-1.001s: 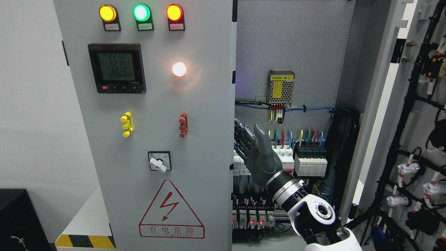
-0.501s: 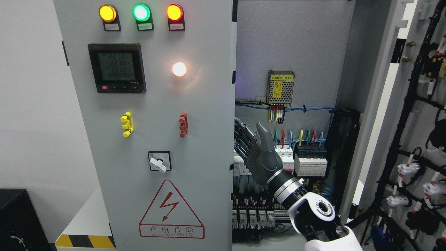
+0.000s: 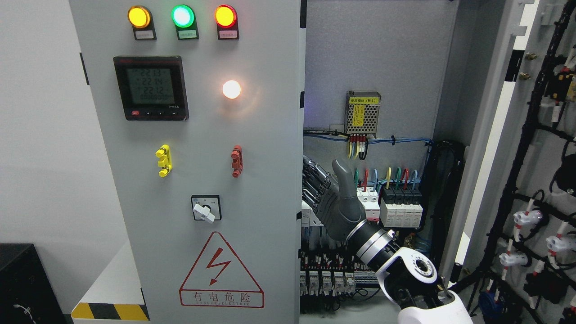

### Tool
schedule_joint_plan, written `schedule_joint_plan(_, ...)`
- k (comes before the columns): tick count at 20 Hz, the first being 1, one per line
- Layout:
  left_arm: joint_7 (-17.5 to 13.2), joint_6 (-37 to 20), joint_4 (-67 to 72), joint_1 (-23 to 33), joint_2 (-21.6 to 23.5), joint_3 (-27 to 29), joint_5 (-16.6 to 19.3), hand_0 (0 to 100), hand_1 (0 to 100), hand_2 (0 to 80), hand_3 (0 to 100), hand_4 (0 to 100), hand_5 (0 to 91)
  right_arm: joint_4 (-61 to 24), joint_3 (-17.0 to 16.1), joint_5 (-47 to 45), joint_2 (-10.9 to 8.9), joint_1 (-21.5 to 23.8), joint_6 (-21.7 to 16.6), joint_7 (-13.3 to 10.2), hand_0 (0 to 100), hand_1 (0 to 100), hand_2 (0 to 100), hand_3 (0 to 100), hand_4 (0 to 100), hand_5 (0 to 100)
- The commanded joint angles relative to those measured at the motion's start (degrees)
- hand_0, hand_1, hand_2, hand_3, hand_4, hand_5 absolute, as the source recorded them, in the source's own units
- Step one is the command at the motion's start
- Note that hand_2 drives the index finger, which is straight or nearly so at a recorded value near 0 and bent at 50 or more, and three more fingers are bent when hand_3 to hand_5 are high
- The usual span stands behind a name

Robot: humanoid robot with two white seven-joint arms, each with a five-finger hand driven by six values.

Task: Open door with both hands
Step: 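Hook the right hand fingers behind the inner edge of the indicator-light door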

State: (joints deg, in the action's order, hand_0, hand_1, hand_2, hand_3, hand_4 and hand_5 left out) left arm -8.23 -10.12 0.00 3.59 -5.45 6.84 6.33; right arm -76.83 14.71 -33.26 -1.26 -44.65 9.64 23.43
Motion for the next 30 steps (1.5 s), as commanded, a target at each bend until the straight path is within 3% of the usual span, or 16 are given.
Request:
schedule_joint_plan(1, 0.1, 0.0, 1.0, 0.0, 0.0, 0.0, 0.0, 0, 0, 0.0, 0, 0, 0.0, 2.6, -0.9, -0.3, -0.94, -0.7, 0.0, 2.9, 0, 0, 0, 0, 0, 0)
schedule_joint_plan(3, 0.0, 0.0, 1.0, 0.0, 0.0, 0.0, 0.0, 0, 0, 0.0, 0, 0, 0.0, 2.7, -1.2, -0.2, -0.94, -1.0, 0.5, 4.9, 0, 0, 0, 0, 0, 0)
schedule_joint_plan(12, 0.1, 0.0, 1.0, 0.0, 0.0, 0.0, 0.0, 0, 0, 0.0, 0, 0, 0.0, 4.5, -2.1, -0.3, -0.77, -2.5, 2.7, 5.7, 0, 0, 0, 0, 0, 0)
schedule_joint_plan(15, 0.0, 0.0, 1.0, 0.0, 0.0, -0.1, 0.0, 0, 0, 0.0, 0, 0, 0.0, 4.6, -2.1, -0.3, -0.77, -2.6, 2.7, 9.4, 0, 0, 0, 0, 0, 0)
schedule_joint_plan(28, 0.1, 0.0, 1.0, -0.1, 0.0, -0.1, 0.0, 0, 0, 0.0, 0, 0, 0.0, 4.2, -3.6, -3.4, -0.77, -3.1, 4.9, 9.9, 0, 0, 0, 0, 0, 0)
schedule_joint_plan(30, 0.1, 0.0, 1.0, 0.0, 0.0, 0.0, 0.0, 0, 0, 0.0, 0, 0, 0.0, 4.2, -3.6, -3.1, -0.77, -3.1, 4.9, 12.0, 0, 0, 0, 0, 0, 0)
